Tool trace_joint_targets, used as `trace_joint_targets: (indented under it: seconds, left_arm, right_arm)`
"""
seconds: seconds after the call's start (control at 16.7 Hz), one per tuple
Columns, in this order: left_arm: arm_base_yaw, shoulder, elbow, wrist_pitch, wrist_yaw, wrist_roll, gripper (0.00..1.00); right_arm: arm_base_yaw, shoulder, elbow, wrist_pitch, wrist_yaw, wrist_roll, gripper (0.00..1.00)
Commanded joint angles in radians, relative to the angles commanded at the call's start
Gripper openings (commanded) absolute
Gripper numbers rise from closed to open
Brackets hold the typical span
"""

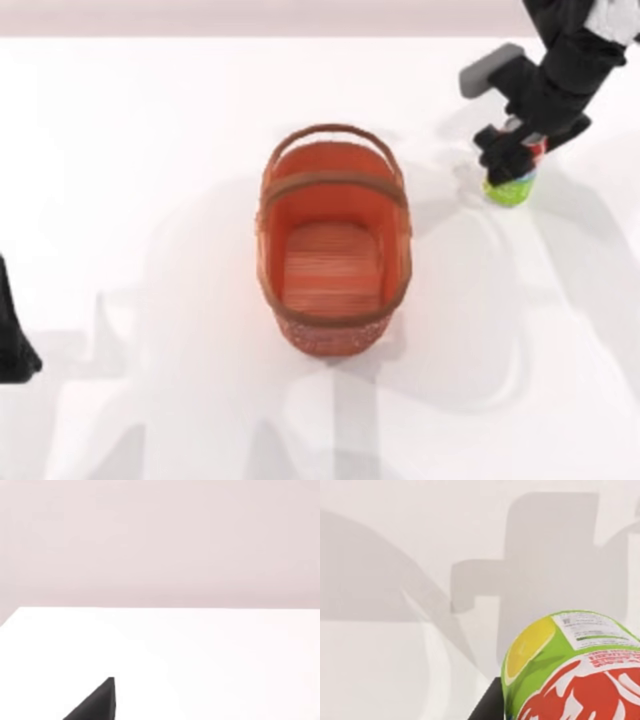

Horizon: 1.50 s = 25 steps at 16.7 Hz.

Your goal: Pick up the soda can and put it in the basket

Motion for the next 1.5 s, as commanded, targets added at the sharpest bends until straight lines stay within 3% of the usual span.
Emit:
trace_joint_targets:
  seconds: [0.24, 0.78, 1.02, 1.14, 1.26, 1.5]
  left_arm:
    - [0.000, 0.000, 0.000, 0.000, 0.000, 0.000, 1.00]
    - [0.000, 0.000, 0.000, 0.000, 0.000, 0.000, 1.00]
    - [0.000, 0.000, 0.000, 0.000, 0.000, 0.000, 1.00]
    - [0.000, 0.000, 0.000, 0.000, 0.000, 0.000, 1.00]
    - [0.000, 0.000, 0.000, 0.000, 0.000, 0.000, 1.00]
    - [0.000, 0.000, 0.000, 0.000, 0.000, 0.000, 1.00]
  right_arm:
    - [0.024, -0.054, -0.126, 0.332, -0.184, 0.094, 0.00]
    - [0.088, -0.270, -0.482, 1.300, -0.687, 0.350, 0.00]
    - [0.111, -0.351, -0.636, 1.630, -0.870, 0.454, 0.00]
    - [0.118, -0.379, -0.697, 1.735, -0.935, 0.493, 0.00]
    - [0.123, -0.396, -0.737, 1.798, -0.977, 0.519, 0.00]
    - [0.125, -0.402, -0.751, 1.819, -0.991, 0.528, 0.00]
